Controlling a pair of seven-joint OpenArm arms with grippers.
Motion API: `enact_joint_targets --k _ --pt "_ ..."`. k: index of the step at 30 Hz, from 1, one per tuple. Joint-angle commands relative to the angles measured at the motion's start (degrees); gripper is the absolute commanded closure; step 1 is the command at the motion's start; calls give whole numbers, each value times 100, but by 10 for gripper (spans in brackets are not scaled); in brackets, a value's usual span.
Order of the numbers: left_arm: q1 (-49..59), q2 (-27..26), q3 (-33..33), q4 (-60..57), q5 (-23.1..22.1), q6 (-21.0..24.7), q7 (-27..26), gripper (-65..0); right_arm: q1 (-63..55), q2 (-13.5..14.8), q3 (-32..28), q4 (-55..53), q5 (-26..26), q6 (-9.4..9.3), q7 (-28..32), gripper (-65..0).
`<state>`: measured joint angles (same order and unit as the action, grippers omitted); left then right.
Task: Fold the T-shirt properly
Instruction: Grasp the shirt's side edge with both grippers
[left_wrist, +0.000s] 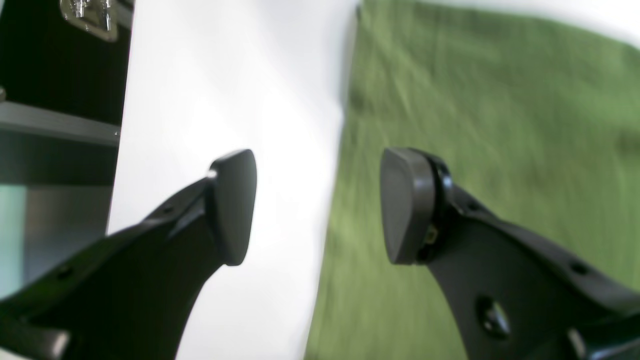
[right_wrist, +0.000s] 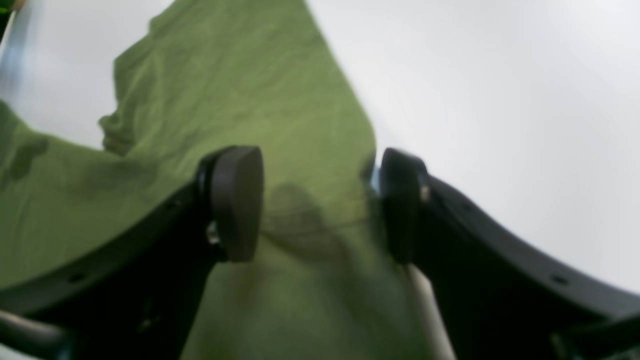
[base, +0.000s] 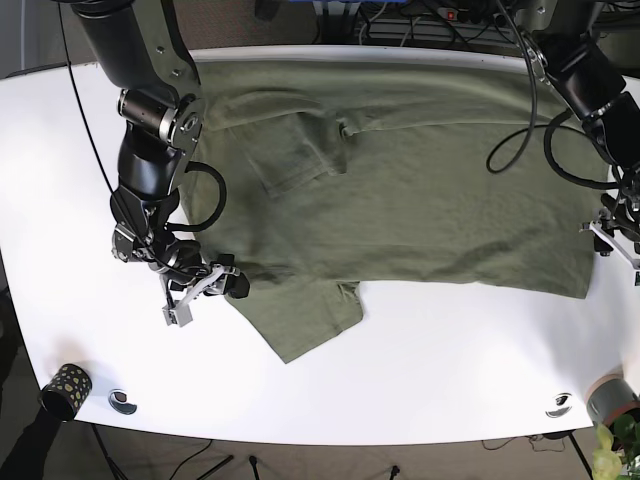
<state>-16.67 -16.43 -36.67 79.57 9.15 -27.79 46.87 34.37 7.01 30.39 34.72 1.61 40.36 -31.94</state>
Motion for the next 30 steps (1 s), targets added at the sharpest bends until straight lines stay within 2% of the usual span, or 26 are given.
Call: enact_joint_targets --k 1,6,8,14,16,22,30 --pt "-351 -103 -21 -401 92 278 -393 -363 154 -37 -2 49 -191 -36 -80 -357" --pt "-1010 -120 -21 -1570 145 858 -1026 -364 137 -72 -2 58 -253 -36 -63 -354" --pt "-1230 -226 -4 -2089 145 973 -1263 -364 137 -72 -2 58 -253 -36 -63 -331" --pt "-1977 -621 -4 -4076 127 999 -2054 -364 137 -63 -2 58 -253 -36 -54 -125" --pt "-2171 -735 5 -4656 127 999 -2248 -364 137 -54 -2 58 -253 -36 -63 -94" --pt "-2399 -938 5 -5658 127 999 -2740 -364 137 -54 -2 58 -253 -36 -63 -101" --pt "-2373 -929 532 -5843 92 981 -2802 -365 137 -54 -2 58 -235 -36 -63 -101"
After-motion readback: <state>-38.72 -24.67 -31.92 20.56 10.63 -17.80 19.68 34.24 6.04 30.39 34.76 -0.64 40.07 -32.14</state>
